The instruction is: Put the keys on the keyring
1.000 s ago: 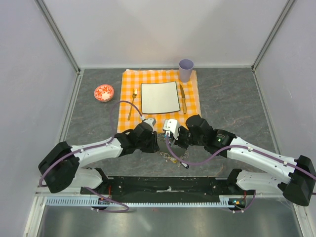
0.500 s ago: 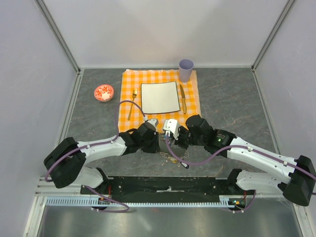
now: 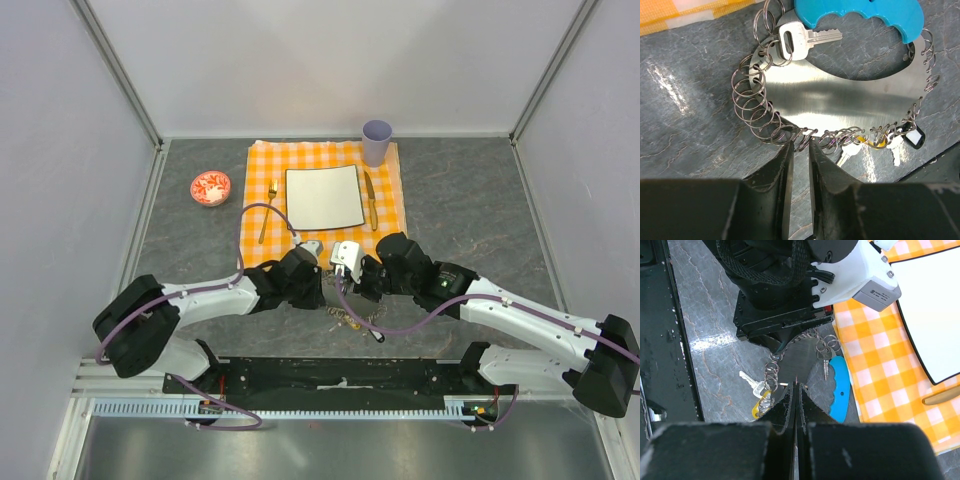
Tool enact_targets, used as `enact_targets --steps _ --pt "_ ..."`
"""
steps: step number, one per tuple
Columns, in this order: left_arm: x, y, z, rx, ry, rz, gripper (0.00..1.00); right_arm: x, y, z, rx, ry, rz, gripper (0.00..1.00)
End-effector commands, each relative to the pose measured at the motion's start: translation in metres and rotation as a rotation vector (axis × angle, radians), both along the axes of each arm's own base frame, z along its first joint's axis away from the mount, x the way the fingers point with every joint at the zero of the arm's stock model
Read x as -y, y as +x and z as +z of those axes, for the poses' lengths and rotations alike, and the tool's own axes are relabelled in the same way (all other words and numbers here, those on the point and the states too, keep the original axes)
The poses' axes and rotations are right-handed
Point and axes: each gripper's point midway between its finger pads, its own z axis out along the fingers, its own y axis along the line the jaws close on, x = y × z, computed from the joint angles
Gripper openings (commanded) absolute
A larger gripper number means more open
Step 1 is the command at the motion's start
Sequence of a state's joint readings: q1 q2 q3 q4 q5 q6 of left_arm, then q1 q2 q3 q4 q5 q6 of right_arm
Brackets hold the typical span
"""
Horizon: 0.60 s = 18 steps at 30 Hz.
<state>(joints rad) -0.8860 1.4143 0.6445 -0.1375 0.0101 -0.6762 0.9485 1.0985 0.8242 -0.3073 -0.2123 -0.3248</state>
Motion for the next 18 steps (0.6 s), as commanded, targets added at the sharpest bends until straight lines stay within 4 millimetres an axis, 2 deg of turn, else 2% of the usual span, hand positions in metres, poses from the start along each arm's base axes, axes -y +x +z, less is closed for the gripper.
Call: enact_targets --steps 1,6,12,18 --pt "0.007 -0.002 -0.001 -0.002 -0.010 -0.044 0.24 -0.005 0.002 0.010 0.010 0.042 -0.003 0.00" --pt "0.013 -0.001 0.013 0.020 -0.057 -0.054 0.25 -0.005 0.002 0.010 0.011 0.042 -0.002 0.00" --pt "-0.002 0.012 0.027 0.098 -0.037 0.014 0.26 -0.005 0.002 0.011 0.013 0.044 -0.005 0.00" --pt "-0.014 0.018 0.023 0.089 -0.025 0.036 0.25 -0.005 0.002 0.012 0.011 0.047 -0.003 0.00"
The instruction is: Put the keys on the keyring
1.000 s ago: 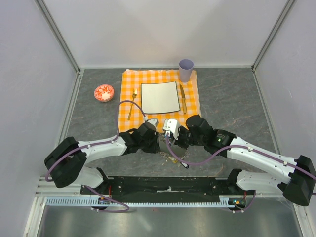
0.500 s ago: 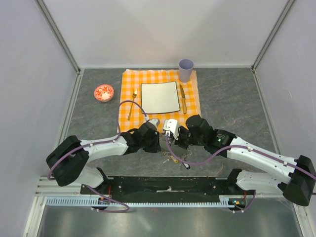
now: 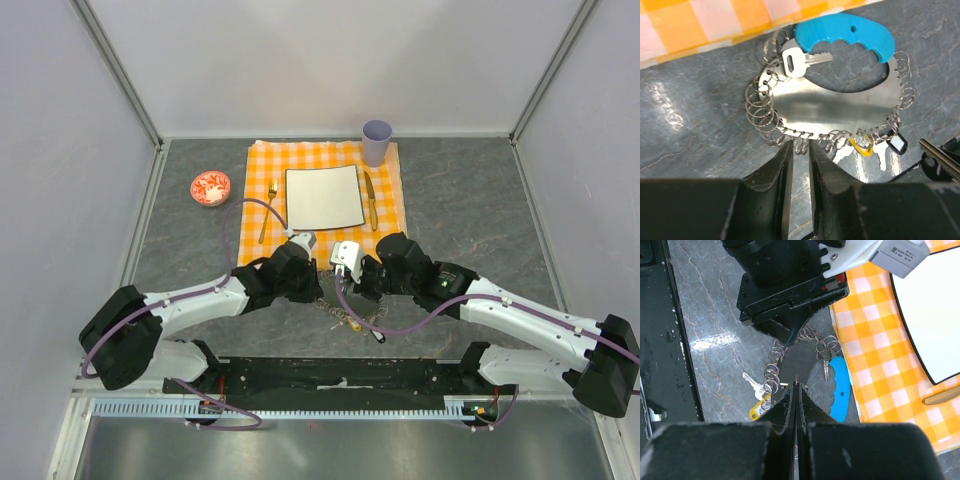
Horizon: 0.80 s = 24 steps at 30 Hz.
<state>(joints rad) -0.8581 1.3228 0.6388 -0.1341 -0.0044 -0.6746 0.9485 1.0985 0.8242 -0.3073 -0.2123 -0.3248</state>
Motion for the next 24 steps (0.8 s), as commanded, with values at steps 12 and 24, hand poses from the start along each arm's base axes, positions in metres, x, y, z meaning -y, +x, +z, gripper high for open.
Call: enact_targets --steps 12,24 --pt "0.005 -0.011 -0.019 -0.087 -0.005 -0.080 0.19 -0.005 0.002 0.011 0.009 0.044 -0.003 0.00" --pt "0.002 -0.013 -0.029 -0.108 0.020 -0.072 0.14 -0.005 0.001 0.010 0.006 0.044 -0.003 0.00"
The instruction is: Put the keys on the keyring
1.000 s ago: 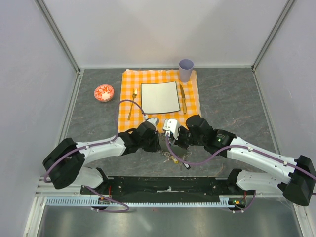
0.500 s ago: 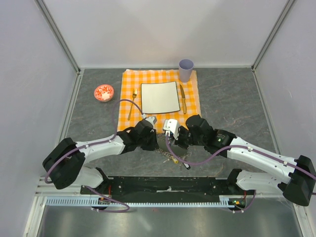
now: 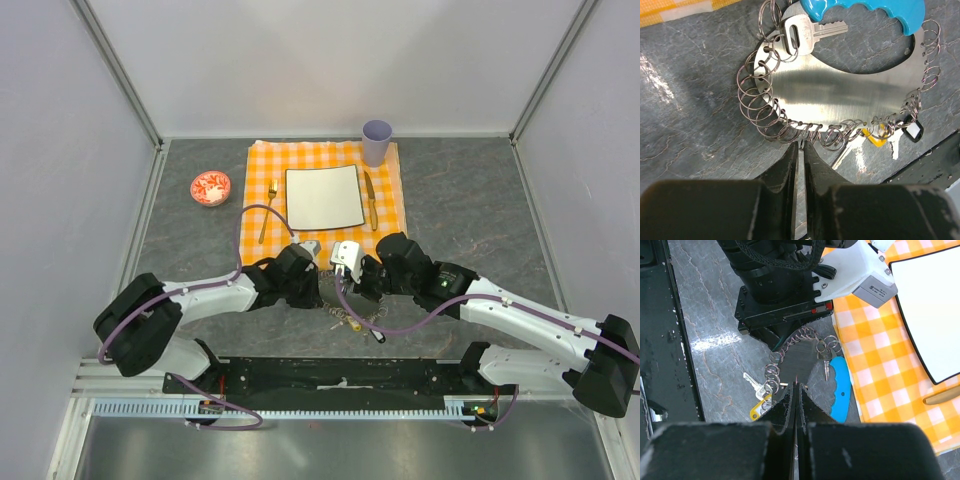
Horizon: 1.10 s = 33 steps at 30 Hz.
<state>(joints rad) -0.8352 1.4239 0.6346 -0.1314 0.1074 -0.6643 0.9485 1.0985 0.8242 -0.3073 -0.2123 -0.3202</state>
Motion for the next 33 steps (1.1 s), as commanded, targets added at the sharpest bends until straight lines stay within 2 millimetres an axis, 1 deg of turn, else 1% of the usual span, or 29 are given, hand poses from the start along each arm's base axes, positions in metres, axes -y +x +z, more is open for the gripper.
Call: enact_targets --steps 1,6,16,23,25,27,32,33 --pt "0.001 0.003 -0.001 0.018 -0.001 -0.011 0.14 -0.005 0.002 0.011 0.013 0.046 -0.002 0.00" --pt "0.000 0.003 -0.003 0.019 0.009 -0.015 0.14 -0.005 0.002 0.011 0.013 0.044 -0.003 0.00" --pt "0.010 0.002 -0.004 -0.002 -0.023 -0.037 0.22 -0.005 0.002 0.009 0.011 0.040 -0.003 0.00" --pt "0.018 0.003 0.001 -0.001 -0.065 -0.053 0.24 -0.005 0.002 0.008 0.007 0.037 -0.001 0.00" --pt "0.019 0.003 0.000 -0.003 -0.060 -0.055 0.24 -0.005 0.002 0.009 0.009 0.039 0.000 0.00" --pt "0.020 0.003 -0.001 -0.005 -0.059 -0.061 0.23 -0.005 0.002 0.009 0.009 0.039 -0.002 0.00" --pt "0.018 -0.001 -0.002 -0.017 -0.060 -0.066 0.16 -0.005 0.002 0.008 0.009 0.038 -0.001 0.00" --pt "0.017 -0.003 -0.003 -0.023 -0.059 -0.069 0.10 -0.006 0.002 0.009 0.009 0.039 0.002 0.00"
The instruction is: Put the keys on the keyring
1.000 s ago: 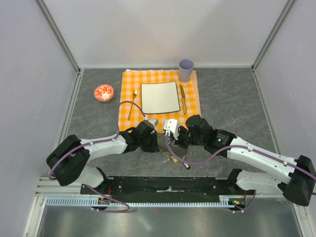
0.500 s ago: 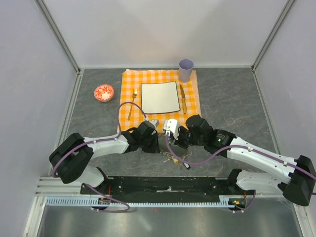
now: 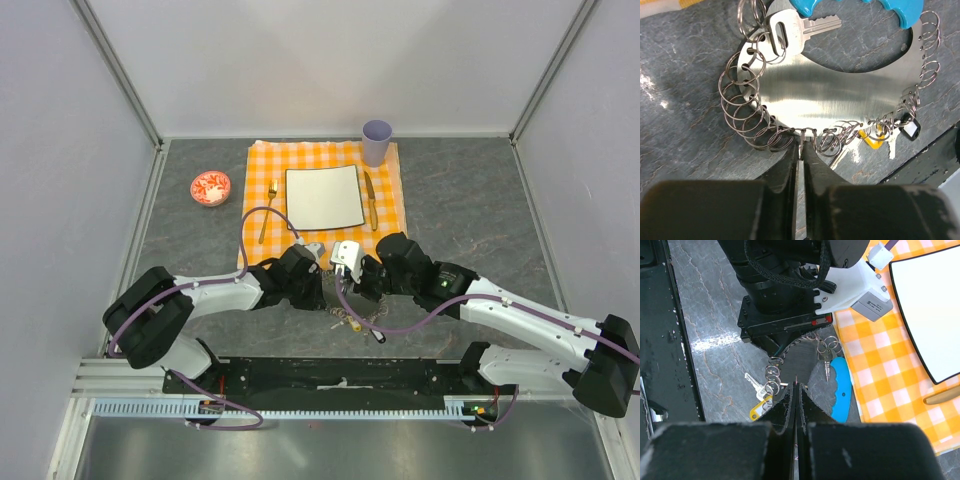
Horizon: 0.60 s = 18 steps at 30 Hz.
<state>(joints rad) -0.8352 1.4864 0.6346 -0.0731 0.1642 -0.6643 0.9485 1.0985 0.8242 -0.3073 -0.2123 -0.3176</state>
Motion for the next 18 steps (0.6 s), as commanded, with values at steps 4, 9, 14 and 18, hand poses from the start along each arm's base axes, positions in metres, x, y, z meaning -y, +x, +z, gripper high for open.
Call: enact_targets --steps 4,9,14,18 --pt "0.003 0.000 0.016 0.056 -0.043 -0.051 0.02 -0.005 0.002 0.010 0.011 0.040 0.001 0.00" --pt "0.001 0.014 0.045 0.254 -0.059 -0.147 0.02 -0.005 0.002 0.014 0.020 0.048 0.001 0.00" --pt "0.012 0.030 0.090 0.594 -0.151 -0.313 0.02 -0.002 0.002 0.028 0.048 0.071 -0.001 0.00" --pt "0.022 0.035 0.131 0.864 -0.247 -0.408 0.02 0.004 0.001 0.049 0.087 0.103 -0.011 0.00"
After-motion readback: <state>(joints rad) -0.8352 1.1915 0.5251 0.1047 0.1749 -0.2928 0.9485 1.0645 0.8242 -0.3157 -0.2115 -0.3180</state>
